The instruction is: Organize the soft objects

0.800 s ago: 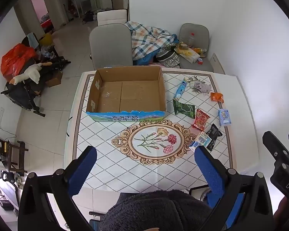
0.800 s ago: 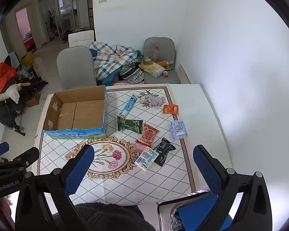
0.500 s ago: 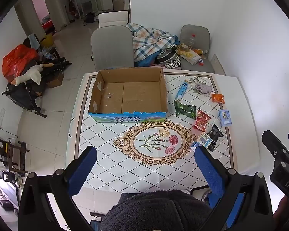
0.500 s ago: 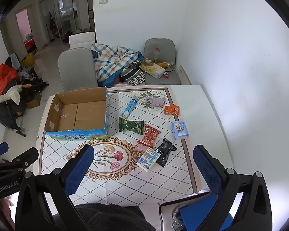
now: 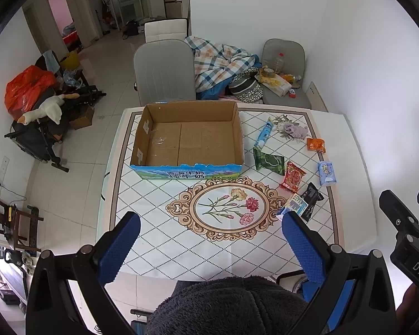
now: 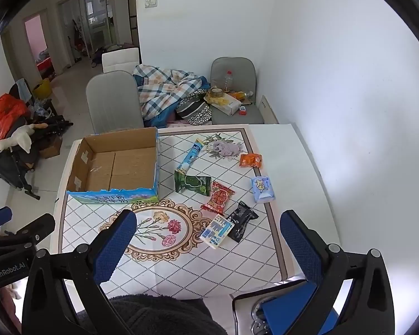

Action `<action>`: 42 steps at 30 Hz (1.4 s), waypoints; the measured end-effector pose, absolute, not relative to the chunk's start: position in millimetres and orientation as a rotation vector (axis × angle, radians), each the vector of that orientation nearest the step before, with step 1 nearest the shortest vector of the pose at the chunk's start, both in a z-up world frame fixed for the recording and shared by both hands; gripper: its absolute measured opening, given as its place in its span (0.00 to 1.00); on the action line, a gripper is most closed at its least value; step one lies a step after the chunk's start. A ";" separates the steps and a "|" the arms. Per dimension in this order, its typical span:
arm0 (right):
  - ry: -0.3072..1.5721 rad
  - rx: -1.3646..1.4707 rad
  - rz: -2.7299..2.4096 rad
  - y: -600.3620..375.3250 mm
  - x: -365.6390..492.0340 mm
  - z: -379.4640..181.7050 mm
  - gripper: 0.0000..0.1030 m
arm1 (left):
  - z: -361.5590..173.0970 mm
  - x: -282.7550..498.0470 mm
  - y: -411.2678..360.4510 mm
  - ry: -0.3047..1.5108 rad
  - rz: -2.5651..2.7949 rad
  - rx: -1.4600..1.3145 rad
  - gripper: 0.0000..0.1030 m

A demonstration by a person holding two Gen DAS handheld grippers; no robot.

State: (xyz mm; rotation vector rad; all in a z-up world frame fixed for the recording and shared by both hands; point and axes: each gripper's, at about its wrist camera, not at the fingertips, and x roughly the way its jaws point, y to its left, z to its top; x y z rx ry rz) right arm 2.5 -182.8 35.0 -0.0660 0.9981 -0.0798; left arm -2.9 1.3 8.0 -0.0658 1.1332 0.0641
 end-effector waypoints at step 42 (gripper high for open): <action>0.975 -0.062 -0.065 -187.3 -4.7 39.1 1.00 | 20.9 -12.7 0.0 1.107 0.071 -0.070 1.00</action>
